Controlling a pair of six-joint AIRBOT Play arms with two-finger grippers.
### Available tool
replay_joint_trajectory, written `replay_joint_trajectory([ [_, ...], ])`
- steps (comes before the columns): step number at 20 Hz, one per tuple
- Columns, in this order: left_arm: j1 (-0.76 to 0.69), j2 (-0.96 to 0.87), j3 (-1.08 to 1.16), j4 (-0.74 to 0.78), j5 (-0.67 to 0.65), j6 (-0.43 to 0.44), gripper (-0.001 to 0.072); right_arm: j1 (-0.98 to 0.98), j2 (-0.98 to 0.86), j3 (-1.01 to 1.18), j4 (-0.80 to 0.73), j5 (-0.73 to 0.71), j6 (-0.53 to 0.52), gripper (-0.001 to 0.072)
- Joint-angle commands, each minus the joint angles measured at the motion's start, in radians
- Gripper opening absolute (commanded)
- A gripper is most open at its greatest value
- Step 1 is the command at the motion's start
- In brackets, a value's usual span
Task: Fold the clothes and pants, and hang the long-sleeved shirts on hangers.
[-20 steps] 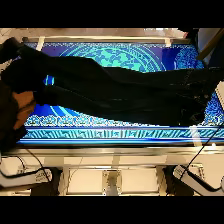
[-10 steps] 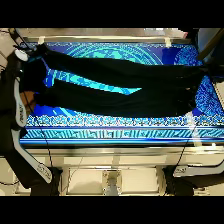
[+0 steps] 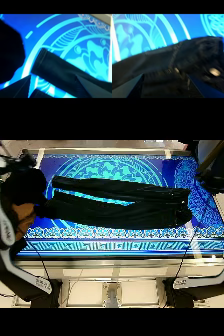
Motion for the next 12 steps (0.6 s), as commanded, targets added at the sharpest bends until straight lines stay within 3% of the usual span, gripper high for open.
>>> replay_joint_trajectory([
  [1,0.069,0.271,-0.213,0.017,-0.281,0.021,0.0582,-0.115,0.187,-0.042,-0.136,0.205,-0.095,0.058],
  [4,0.039,0.558,-0.686,-0.043,-0.237,0.04,0.0582,-0.243,0.369,-0.265,-0.127,0.23,-0.196,0.058],
  [6,0.01,0.755,-1.074,-0.227,-0.001,0.024,0.0582,-0.307,0.453,-0.442,-0.064,0.229,-0.257,0.058],
  [8,-0.009,0.906,-1.398,-0.466,0.365,0.008,0.0577,-0.336,0.494,-0.562,0.04,0.212,-0.335,0.058],
  [9,-0.024,0.944,-1.508,-0.512,0.486,0.007,0.0516,-0.337,0.497,-0.587,0.075,0.208,-0.353,0.0579],
  [10,-0.039,0.952,-1.571,-0.531,0.522,0.007,0.0439,-0.333,0.496,-0.597,0.102,0.211,-0.356,0.058],
  [12,-0.082,0.911,-1.6,-0.542,0.53,0.027,0.0439,-0.32,0.496,-0.597,0.135,0.211,-0.359,0.058],
])
